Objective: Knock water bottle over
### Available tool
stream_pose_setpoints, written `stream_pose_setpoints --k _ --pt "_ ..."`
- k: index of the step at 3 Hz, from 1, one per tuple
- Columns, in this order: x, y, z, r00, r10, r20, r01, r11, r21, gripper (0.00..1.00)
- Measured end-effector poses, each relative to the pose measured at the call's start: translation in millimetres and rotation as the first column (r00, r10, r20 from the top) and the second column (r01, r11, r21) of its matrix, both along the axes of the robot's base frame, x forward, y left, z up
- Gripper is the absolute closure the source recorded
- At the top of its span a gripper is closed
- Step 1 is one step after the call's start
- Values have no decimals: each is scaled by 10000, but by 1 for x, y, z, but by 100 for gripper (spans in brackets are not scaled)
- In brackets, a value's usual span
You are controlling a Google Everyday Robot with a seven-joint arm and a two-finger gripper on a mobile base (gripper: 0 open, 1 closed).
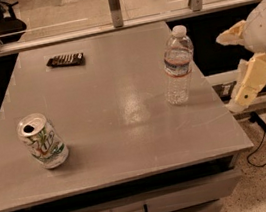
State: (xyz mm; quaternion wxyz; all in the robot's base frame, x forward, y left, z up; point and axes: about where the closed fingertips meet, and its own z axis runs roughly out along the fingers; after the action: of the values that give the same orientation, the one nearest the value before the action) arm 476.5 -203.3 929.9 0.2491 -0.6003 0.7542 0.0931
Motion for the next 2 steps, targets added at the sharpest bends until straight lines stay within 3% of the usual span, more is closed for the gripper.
stream_pose_setpoints --k 1,2 --pt "24 20 -20 9978 603 274 -638 9863 1521 0" --pt "48 46 -39 9922 1104 574 -1217 9572 2628 0"
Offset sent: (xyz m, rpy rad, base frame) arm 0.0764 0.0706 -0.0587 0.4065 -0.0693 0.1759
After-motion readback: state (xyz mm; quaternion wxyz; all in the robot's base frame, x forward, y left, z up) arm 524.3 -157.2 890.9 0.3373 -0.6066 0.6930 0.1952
